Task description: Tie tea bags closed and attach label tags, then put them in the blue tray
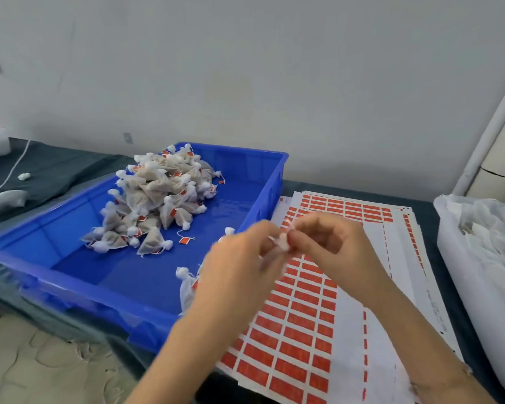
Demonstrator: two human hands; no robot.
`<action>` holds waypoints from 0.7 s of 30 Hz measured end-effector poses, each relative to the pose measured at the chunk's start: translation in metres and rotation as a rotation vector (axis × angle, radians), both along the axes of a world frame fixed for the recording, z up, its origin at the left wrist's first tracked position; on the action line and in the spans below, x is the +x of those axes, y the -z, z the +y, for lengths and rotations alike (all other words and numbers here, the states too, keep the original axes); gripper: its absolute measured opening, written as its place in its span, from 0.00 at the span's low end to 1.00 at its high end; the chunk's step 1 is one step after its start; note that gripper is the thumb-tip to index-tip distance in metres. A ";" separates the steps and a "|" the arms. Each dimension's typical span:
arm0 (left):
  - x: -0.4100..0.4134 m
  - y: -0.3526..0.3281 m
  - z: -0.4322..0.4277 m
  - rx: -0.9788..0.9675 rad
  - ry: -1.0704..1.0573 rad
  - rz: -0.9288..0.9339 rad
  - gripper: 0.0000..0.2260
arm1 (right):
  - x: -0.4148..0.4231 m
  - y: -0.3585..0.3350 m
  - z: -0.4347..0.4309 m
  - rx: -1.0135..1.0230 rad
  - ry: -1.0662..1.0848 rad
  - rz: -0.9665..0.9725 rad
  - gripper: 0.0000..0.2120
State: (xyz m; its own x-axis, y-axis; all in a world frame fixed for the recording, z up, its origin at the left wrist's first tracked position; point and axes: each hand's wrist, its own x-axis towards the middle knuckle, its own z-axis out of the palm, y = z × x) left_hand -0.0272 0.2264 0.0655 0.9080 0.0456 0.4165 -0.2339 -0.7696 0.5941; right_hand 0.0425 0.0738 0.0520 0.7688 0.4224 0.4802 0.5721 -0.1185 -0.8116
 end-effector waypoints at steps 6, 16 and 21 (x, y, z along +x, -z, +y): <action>0.012 -0.031 0.072 0.109 -0.186 -0.118 0.05 | 0.012 -0.025 0.074 -0.029 -0.094 -0.050 0.06; 0.031 0.019 0.111 0.238 -0.203 0.482 0.08 | 0.018 0.029 0.108 -0.448 -0.102 -0.166 0.10; 0.022 0.005 0.092 0.405 -0.298 0.374 0.13 | 0.001 0.034 0.081 -0.265 0.043 -0.245 0.07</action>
